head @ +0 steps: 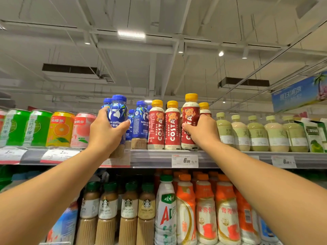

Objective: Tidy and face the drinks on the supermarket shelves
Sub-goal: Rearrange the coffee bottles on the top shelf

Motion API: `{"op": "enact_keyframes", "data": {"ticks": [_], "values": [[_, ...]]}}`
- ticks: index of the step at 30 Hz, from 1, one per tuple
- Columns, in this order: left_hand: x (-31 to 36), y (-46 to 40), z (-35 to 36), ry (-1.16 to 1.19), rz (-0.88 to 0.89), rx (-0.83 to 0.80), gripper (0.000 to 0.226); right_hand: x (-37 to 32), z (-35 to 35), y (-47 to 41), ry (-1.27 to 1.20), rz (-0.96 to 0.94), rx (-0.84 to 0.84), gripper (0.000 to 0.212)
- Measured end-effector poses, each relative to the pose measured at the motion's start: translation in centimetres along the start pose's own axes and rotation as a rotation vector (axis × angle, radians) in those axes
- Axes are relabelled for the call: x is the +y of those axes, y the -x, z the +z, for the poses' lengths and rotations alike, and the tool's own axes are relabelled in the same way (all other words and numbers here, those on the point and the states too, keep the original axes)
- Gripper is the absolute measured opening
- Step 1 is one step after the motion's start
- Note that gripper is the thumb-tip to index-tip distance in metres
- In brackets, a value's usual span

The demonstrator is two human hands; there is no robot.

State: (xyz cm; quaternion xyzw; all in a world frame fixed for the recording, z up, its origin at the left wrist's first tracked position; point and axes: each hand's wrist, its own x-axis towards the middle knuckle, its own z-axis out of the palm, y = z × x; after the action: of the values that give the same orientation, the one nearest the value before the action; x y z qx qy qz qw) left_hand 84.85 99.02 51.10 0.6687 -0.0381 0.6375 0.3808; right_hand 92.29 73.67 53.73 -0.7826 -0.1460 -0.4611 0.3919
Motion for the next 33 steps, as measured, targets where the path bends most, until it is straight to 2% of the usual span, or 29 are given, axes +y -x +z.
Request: {"op": "enact_keyframes", "data": {"ticks": [8, 12, 17, 24, 33], "values": [[-0.1, 0.4, 0.1, 0.039, 0.0, -0.023, 0.053, 0.2, 0.4, -0.1, -0.006, 0.007, -0.041, 0.051], [0.1, 0.6, 0.1, 0.036, 0.024, -0.041, 0.043, 0.2, 0.5, -0.1, 0.041, 0.009, -0.063, 0.049], [0.2, 0.7, 0.2, 0.033, 0.026, -0.049, 0.043, 0.7, 1.5, 1.3, 0.042, -0.007, -0.063, 0.074], [0.5, 1.3, 0.1, -0.003, 0.054, -0.067, 0.04, 1.6, 2.4, 1.6, 0.108, -0.033, -0.007, 0.06], [0.8, 1.8, -0.1, 0.01, 0.057, -0.084, 0.044, 1.8, 3.0, 1.6, 0.227, -0.043, 0.011, 0.053]]}}
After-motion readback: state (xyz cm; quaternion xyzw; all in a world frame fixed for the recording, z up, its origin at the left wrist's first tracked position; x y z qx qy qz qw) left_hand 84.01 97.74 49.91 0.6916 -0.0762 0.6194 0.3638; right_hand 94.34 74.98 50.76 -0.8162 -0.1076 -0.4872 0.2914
